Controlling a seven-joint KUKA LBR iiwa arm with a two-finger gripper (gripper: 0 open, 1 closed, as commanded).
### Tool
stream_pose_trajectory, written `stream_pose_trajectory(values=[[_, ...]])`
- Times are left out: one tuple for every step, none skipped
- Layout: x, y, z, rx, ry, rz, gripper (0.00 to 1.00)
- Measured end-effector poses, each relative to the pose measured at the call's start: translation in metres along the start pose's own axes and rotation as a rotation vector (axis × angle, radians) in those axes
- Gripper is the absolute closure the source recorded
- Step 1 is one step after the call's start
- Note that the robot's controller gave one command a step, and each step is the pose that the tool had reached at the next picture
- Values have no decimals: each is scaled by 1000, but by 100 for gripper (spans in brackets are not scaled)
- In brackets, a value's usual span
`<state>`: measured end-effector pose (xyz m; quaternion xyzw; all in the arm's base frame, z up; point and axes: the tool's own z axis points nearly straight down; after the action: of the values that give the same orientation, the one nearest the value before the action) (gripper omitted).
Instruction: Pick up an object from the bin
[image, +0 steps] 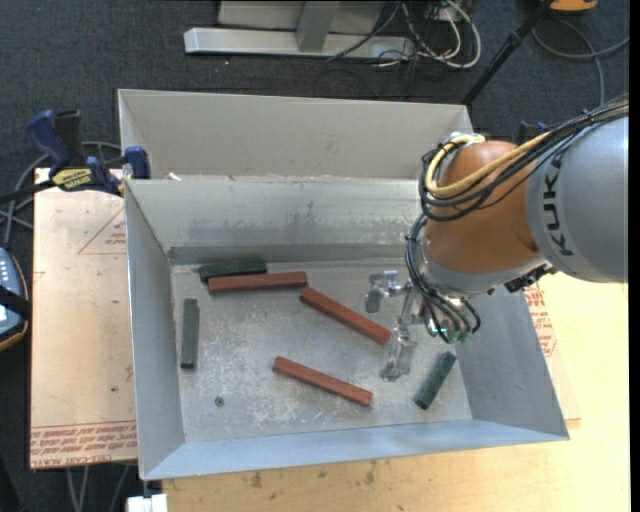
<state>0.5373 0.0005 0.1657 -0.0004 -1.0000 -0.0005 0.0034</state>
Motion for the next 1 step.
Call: stream_pose_trajectory(values=[[-53,12,86,-1,-6,93,0]])
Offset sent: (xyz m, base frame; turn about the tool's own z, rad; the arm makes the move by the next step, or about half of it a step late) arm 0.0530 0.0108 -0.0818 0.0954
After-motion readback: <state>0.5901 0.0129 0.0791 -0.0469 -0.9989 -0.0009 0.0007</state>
